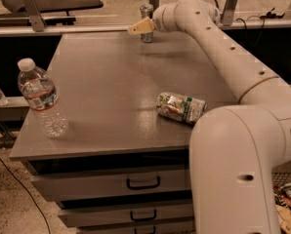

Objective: Move redbull can near water bottle

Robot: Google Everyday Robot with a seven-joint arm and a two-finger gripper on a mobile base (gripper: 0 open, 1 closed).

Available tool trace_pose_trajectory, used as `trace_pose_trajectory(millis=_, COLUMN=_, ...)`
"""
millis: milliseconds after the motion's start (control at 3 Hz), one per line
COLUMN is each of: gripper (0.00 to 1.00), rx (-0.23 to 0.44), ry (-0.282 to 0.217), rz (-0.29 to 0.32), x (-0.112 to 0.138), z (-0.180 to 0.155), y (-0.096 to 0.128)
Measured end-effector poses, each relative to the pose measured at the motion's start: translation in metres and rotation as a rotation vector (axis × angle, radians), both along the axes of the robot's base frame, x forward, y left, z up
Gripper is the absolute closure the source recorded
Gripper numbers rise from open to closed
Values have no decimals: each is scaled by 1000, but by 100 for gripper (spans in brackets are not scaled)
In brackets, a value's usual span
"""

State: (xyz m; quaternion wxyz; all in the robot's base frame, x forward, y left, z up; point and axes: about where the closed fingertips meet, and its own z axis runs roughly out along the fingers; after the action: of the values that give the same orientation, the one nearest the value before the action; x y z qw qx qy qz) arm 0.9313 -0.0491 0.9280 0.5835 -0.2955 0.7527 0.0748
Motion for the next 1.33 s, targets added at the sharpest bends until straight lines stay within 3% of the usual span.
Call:
trace_pose_trajectory(millis=333, gripper=0, rx=32, ry=12, rz=-31, x=19, z=-5, y=2)
trace_pose_trajectory(millis=667, gripper=16, rx=56, ry=37, rz=-38, x=30, z=-11, y=8)
trace_pose_trajectory(millis=1000, gripper=41, rx=77, ry=66, rz=-34, x=36, z=-20, y=13)
trace_pose_trajectory(millis=1333, gripper=64, rx=89, ry=56, rz=2, x=33, z=-11, y=21)
